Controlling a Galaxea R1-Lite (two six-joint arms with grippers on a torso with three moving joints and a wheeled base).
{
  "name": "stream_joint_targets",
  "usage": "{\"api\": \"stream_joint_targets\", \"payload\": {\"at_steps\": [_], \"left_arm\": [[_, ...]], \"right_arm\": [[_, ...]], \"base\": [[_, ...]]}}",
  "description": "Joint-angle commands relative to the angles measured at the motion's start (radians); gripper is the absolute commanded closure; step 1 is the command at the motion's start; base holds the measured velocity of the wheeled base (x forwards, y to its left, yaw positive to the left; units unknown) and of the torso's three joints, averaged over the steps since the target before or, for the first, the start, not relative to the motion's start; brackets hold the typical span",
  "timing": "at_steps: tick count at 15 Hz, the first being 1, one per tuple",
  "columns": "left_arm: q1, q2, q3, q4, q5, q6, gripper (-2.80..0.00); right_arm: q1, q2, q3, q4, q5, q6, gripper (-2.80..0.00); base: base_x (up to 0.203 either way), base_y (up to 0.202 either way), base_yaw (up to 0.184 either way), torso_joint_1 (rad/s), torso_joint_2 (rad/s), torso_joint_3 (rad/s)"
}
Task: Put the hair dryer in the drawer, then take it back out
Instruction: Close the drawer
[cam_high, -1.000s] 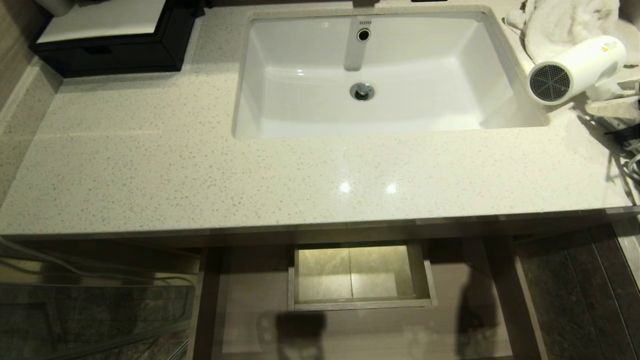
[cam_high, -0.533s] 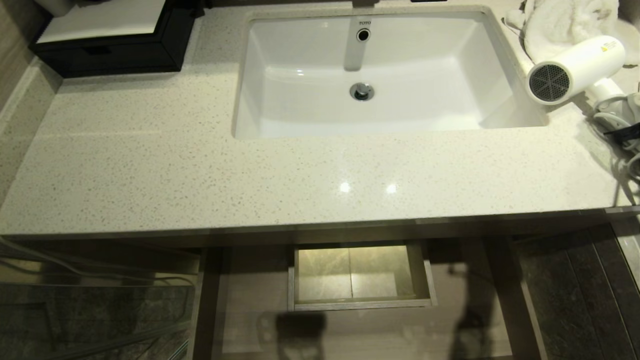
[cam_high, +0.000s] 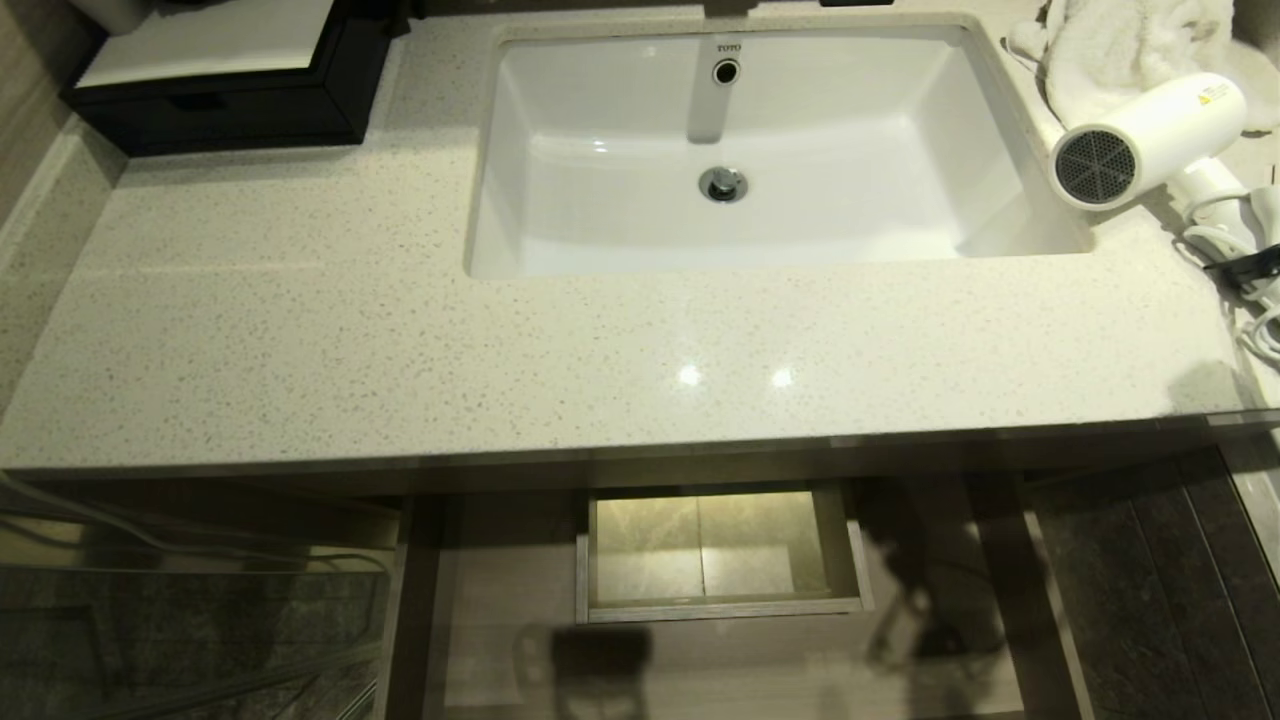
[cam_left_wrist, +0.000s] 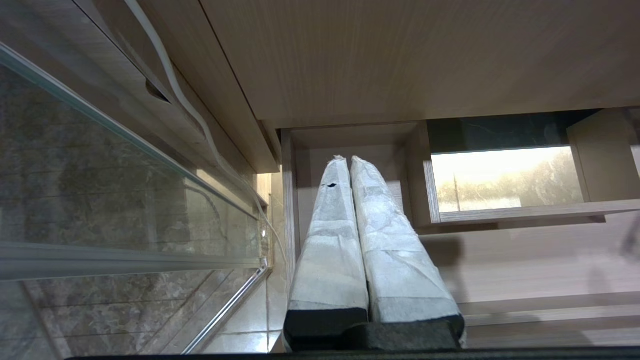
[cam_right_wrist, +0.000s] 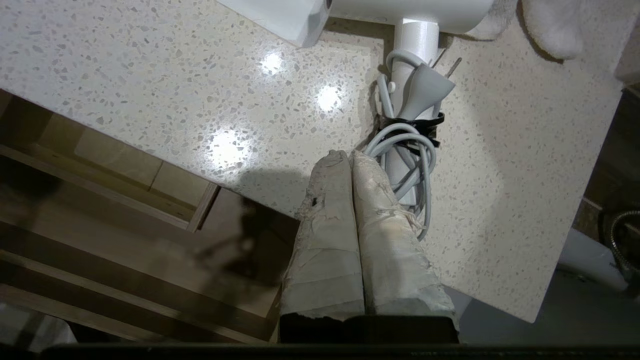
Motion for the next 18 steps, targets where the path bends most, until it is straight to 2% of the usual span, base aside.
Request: {"api": "stream_joint_targets", "payload": {"at_steps": [1, 5, 8, 10, 14, 16, 18], "left_arm": [[0.000, 0.000, 0.002, 0.000, -0.001, 0.001, 0.00], [0.000, 0.000, 0.000, 0.000, 0.001, 0.001, 0.00], [0.000, 0.000, 0.000, 0.000, -0.001, 0.001, 0.00], [0.000, 0.000, 0.002, 0.000, -0.001, 0.000, 0.00], [0.000, 0.000, 0.002, 0.000, 0.000, 0.000, 0.00], [0.001, 0.000, 0.000, 0.000, -0.001, -0.001, 0.00], [0.000, 0.000, 0.001, 0.000, -0.001, 0.000, 0.00]], "right_arm": [[0.000, -0.078, 0.031, 0.015, -0.041, 0.036, 0.00], [0.002, -0.123, 0.085, 0.012, -0.166, 0.044, 0.00], [0.014, -0.125, 0.088, 0.015, -0.195, 0.049, 0.00], [0.056, -0.125, 0.087, -0.001, -0.212, 0.096, 0.00], [0.153, -0.110, 0.091, -0.036, -0.413, 0.242, 0.00], [0.168, -0.115, 0.113, -0.046, -0.507, 0.262, 0.00], [0.170, -0.120, 0.125, -0.044, -0.519, 0.264, 0.00]], "base": [[0.000, 0.000, 0.000, 0.000, 0.00, 0.000], [0.000, 0.000, 0.000, 0.000, 0.00, 0.000], [0.000, 0.000, 0.000, 0.000, 0.00, 0.000], [0.000, 0.000, 0.000, 0.000, 0.00, 0.000], [0.000, 0.000, 0.000, 0.000, 0.00, 0.000], [0.000, 0.000, 0.000, 0.000, 0.00, 0.000], [0.000, 0.000, 0.000, -0.009, 0.02, -0.004]]}}
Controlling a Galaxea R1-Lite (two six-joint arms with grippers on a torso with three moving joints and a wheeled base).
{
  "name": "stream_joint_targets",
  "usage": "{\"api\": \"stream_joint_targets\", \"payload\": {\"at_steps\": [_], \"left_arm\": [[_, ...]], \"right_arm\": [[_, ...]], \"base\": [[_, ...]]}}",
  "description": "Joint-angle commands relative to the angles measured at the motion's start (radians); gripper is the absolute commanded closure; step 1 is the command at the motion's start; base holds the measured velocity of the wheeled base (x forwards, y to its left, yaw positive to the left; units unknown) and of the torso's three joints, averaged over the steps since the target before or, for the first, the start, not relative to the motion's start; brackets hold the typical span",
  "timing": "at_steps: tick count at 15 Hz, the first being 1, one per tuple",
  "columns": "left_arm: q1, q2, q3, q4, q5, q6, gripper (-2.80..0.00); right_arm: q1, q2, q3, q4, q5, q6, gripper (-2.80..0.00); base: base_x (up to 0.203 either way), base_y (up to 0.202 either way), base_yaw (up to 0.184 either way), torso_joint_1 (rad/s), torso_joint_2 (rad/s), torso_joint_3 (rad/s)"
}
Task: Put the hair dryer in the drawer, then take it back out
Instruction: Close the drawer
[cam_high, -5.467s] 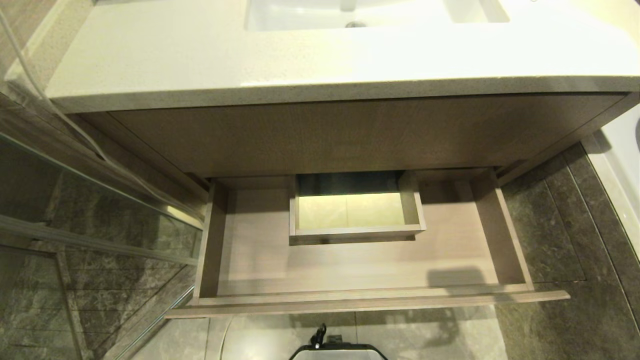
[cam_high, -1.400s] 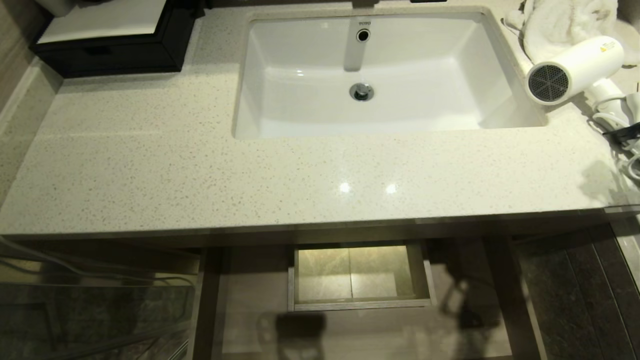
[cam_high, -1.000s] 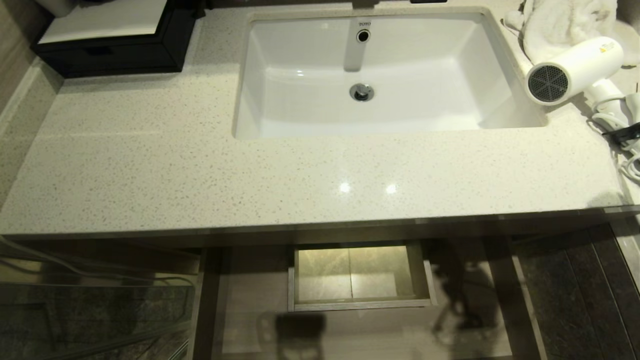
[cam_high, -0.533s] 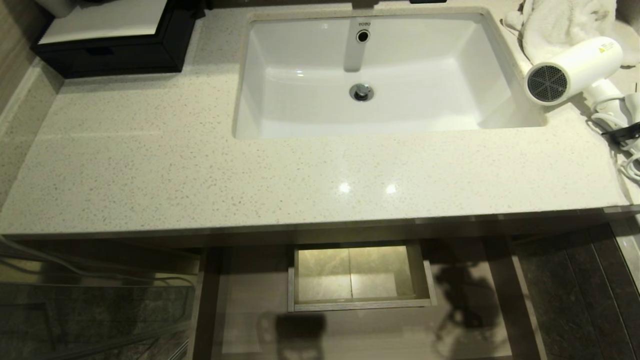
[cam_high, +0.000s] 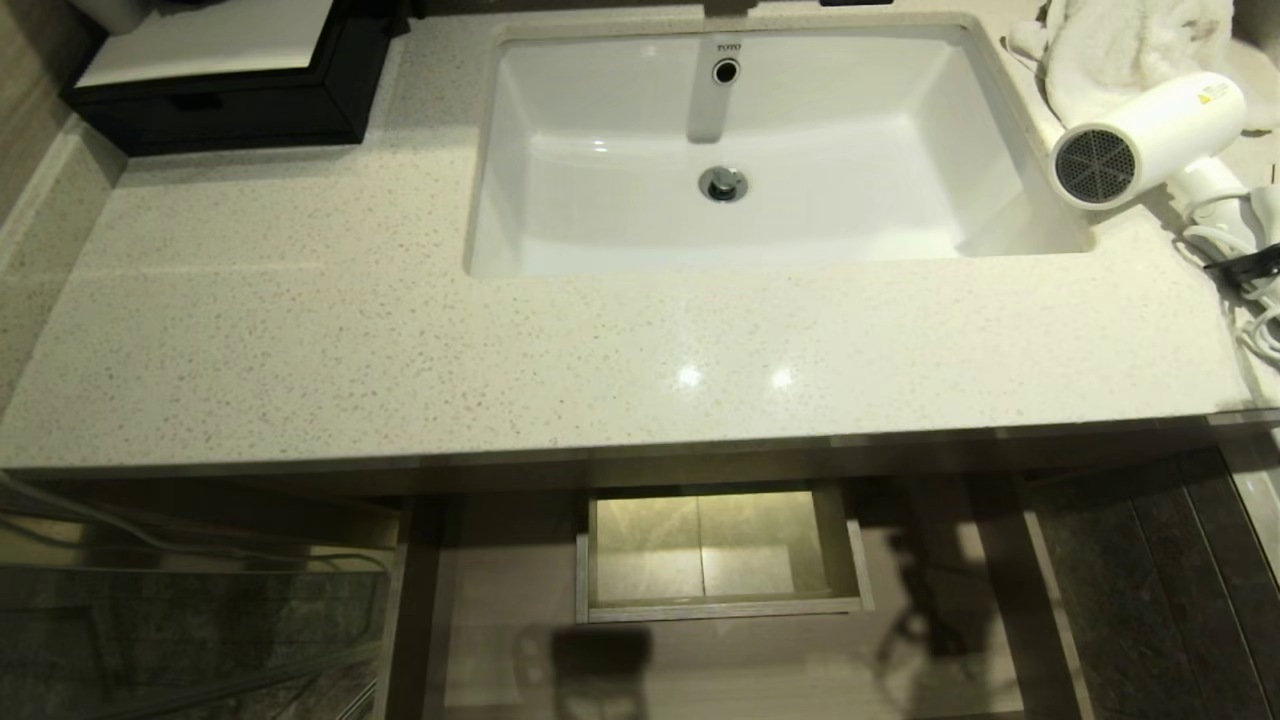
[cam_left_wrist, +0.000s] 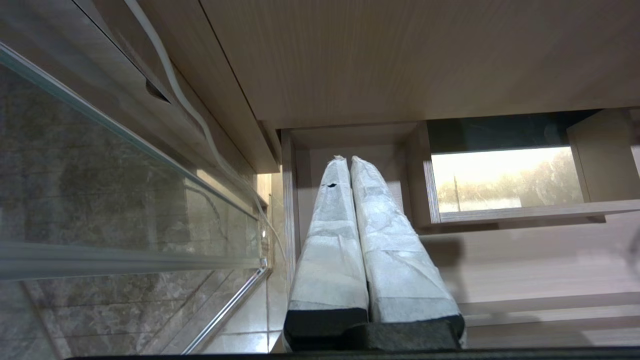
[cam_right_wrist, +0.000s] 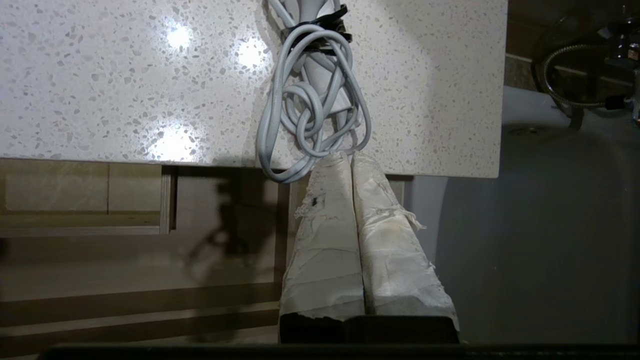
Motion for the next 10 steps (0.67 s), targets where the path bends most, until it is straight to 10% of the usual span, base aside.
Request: {"api": "stream_joint_targets", "payload": {"at_steps": [1, 10], "left_arm": [[-0.001, 0.000, 0.000, 0.000, 0.000, -0.001, 0.00], [0.001, 0.000, 0.002, 0.000, 0.000, -0.001, 0.00]], "right_arm": [[0.005, -0.002, 0.010, -0.003, -0.003, -0.003, 0.00], [0.008, -0.089, 0.130, -0.105, 0.000, -0.011, 0.00]], "base": [[0.000, 0.000, 0.000, -0.149, 0.16, -0.032], [0.000, 0.000, 0.000, -0.356, 0.24, -0.113]]}}
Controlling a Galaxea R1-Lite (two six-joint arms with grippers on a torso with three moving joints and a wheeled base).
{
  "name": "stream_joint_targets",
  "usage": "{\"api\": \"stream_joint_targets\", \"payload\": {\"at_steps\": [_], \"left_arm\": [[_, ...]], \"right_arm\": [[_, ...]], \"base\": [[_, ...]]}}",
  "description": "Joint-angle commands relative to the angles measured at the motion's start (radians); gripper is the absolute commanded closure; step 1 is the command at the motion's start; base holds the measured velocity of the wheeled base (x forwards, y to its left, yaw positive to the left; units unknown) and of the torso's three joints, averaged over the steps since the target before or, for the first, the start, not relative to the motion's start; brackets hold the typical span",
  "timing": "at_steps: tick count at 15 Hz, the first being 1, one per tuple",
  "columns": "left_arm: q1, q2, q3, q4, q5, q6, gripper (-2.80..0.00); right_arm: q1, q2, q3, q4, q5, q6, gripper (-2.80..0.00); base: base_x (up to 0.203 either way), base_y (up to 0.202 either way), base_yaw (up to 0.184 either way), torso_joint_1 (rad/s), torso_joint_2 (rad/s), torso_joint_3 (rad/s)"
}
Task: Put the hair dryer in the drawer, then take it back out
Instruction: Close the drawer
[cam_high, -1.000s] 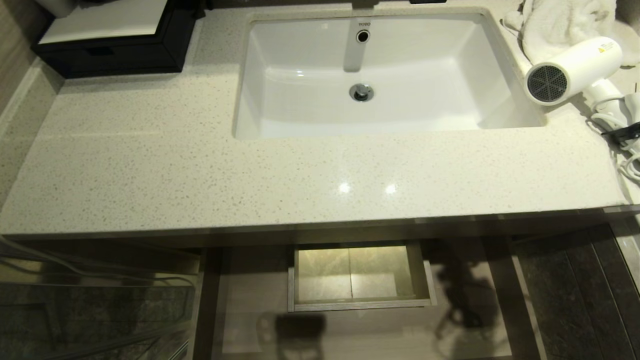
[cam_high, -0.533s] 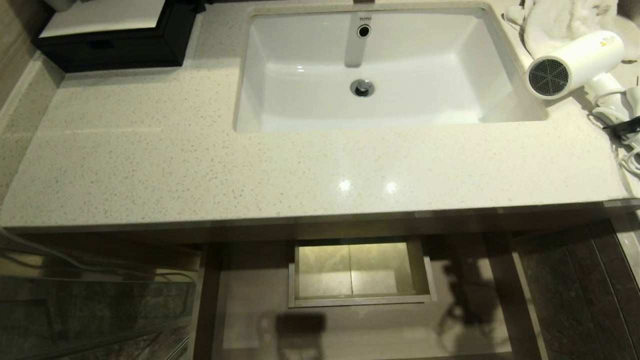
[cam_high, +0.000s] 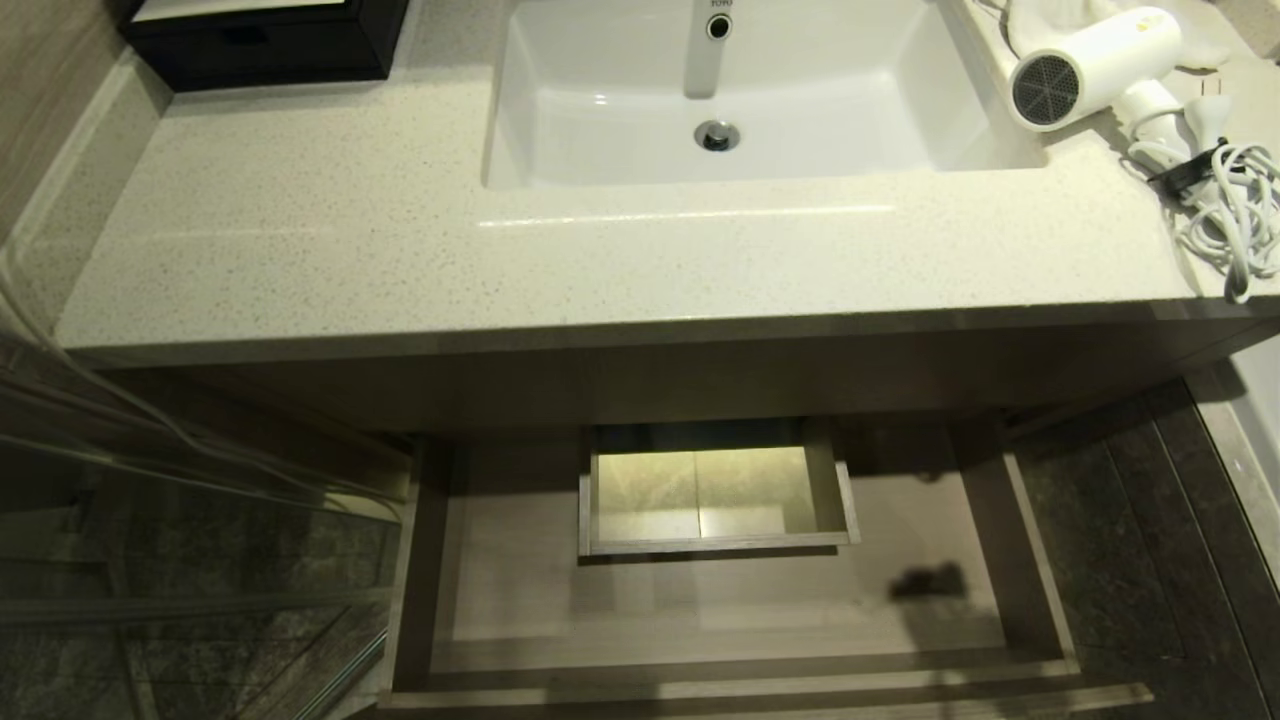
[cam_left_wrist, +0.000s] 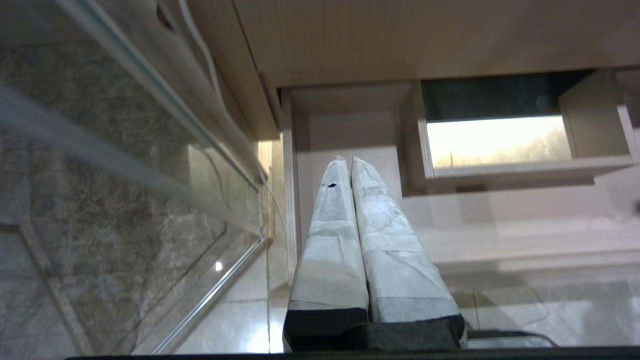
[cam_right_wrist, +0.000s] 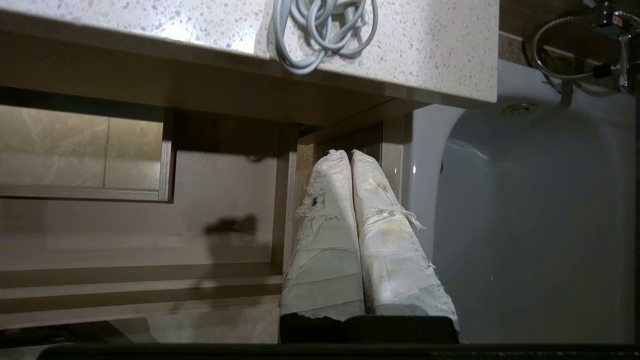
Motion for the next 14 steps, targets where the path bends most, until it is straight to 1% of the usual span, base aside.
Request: {"api": "stream_joint_targets", "payload": {"at_steps": [1, 7, 14], "left_arm": [[0.000, 0.000, 0.001, 0.000, 0.000, 0.000, 0.00], [-0.001, 0.000, 0.000, 0.000, 0.000, -0.001, 0.00], [-0.001, 0.000, 0.001, 0.000, 0.000, 0.001, 0.00]], "right_arm": [[0.000, -0.022, 0.018, -0.005, 0.000, -0.003, 0.00], [0.000, -0.022, 0.018, -0.009, 0.000, -0.003, 0.00], [0.000, -0.029, 0.039, -0.035, 0.002, -0.003, 0.00]], "base": [[0.000, 0.000, 0.000, -0.358, 0.20, -0.158], [0.000, 0.000, 0.000, -0.335, 0.15, -0.194], [0.000, 0.000, 0.000, -0.306, 0.06, -0.243]]}}
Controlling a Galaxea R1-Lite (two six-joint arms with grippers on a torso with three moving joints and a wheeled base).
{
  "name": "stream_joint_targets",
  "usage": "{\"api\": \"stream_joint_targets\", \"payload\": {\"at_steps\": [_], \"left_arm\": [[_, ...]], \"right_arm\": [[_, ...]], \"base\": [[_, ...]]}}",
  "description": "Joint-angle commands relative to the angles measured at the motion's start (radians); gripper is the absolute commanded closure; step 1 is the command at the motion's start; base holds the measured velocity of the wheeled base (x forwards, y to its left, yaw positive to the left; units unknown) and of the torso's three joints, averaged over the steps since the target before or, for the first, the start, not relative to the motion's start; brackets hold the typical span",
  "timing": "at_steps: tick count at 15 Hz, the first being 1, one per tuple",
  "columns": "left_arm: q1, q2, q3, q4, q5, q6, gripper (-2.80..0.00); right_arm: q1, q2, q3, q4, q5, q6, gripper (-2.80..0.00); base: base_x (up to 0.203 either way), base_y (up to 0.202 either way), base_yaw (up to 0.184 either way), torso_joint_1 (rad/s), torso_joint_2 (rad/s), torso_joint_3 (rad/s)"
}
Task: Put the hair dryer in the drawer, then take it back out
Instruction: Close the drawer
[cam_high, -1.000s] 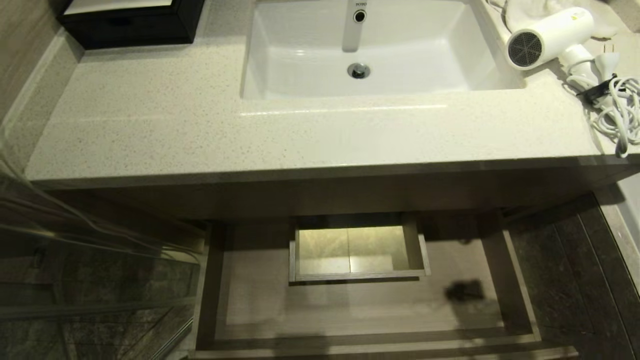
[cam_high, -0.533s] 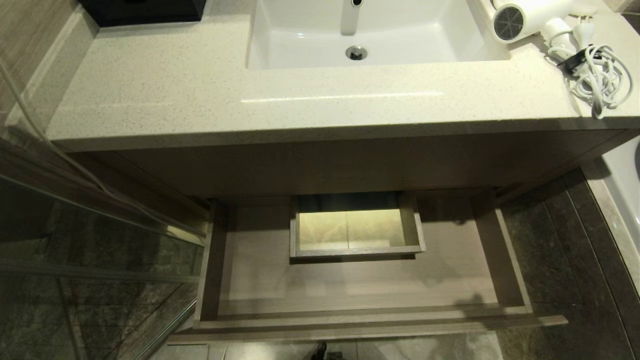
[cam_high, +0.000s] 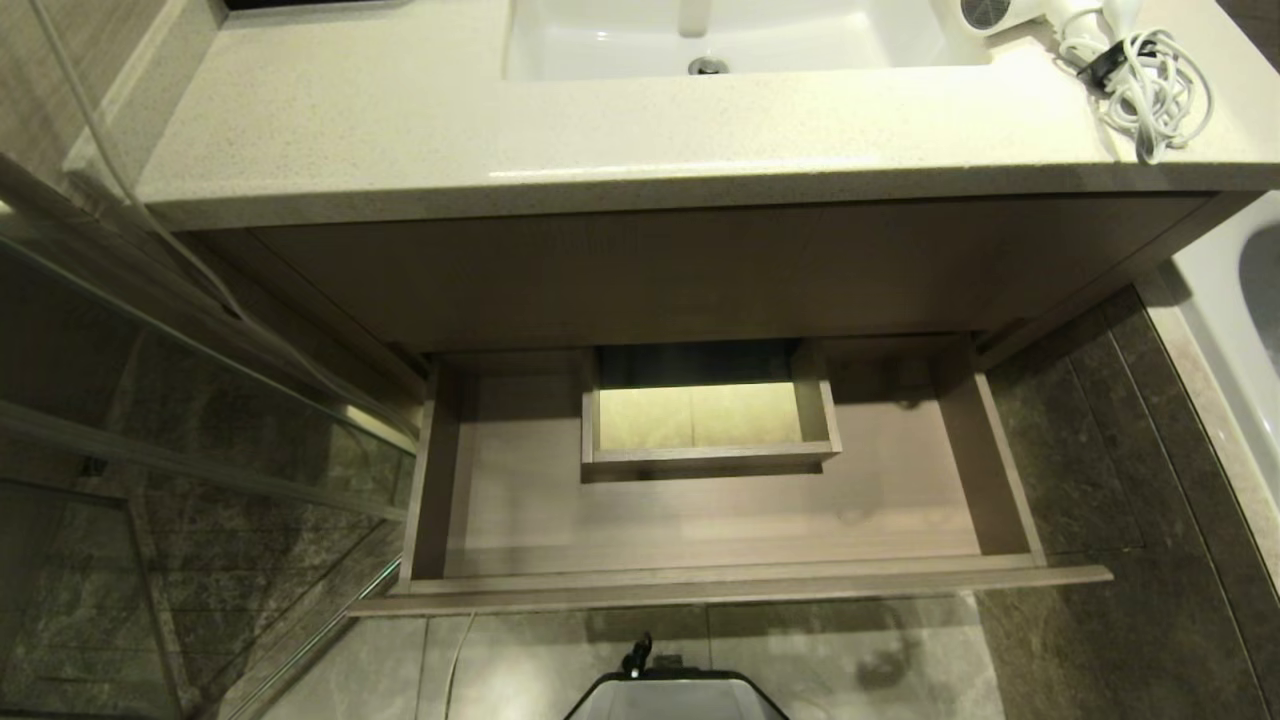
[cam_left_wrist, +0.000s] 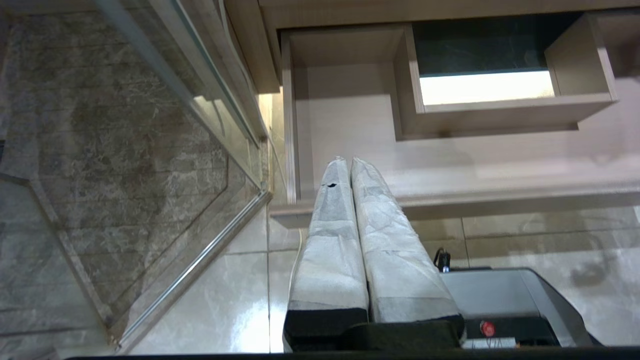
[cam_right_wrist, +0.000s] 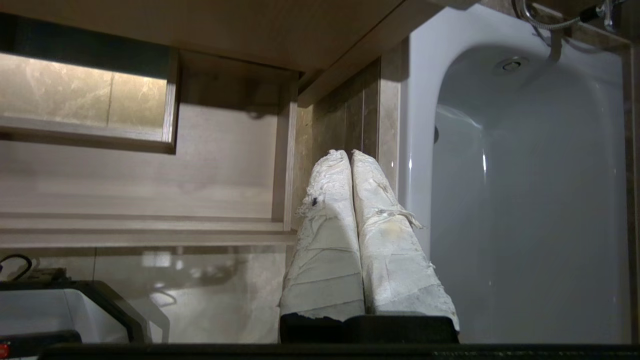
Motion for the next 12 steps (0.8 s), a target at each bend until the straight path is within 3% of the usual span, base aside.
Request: {"api": "stream_joint_targets", "payload": {"at_steps": [1, 5, 12], "left_arm": [[0.001, 0.000, 0.002, 0.000, 0.000, -0.001, 0.00], [0.000, 0.000, 0.001, 0.000, 0.000, 0.000, 0.00], [0.000, 0.000, 0.000, 0.000, 0.000, 0.000, 0.00]], "right_arm": [[0.000, 0.000, 0.004, 0.002, 0.001, -0.004, 0.00], [0.000, -0.008, 0.010, -0.001, 0.002, -0.002, 0.00], [0.000, -0.013, 0.016, -0.001, 0.001, -0.002, 0.00]], "base": [[0.000, 0.000, 0.000, -0.292, 0.02, -0.276], [0.000, 0.000, 0.000, -0.243, 0.30, 0.048], [0.000, 0.000, 0.000, -0.222, 0.44, 0.211]]}}
